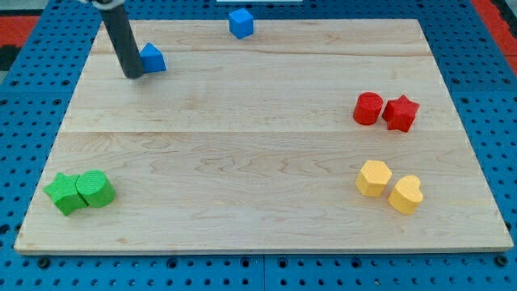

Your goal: Move the blue cube slightly towards the left of the board

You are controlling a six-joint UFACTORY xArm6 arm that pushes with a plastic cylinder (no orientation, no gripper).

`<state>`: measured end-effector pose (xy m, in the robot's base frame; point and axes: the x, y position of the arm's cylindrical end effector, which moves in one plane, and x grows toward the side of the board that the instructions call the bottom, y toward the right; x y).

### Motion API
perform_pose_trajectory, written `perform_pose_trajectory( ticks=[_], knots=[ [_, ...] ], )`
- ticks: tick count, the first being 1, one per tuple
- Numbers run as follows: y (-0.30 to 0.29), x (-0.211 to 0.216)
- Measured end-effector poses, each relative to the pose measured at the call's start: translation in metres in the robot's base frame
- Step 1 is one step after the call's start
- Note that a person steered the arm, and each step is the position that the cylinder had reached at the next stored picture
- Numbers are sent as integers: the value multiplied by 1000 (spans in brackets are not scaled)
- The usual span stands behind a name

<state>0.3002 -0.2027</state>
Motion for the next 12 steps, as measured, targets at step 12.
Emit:
perform_pose_trajectory(
  ticks=[12],
  knots=[
    [193, -107]
  ],
)
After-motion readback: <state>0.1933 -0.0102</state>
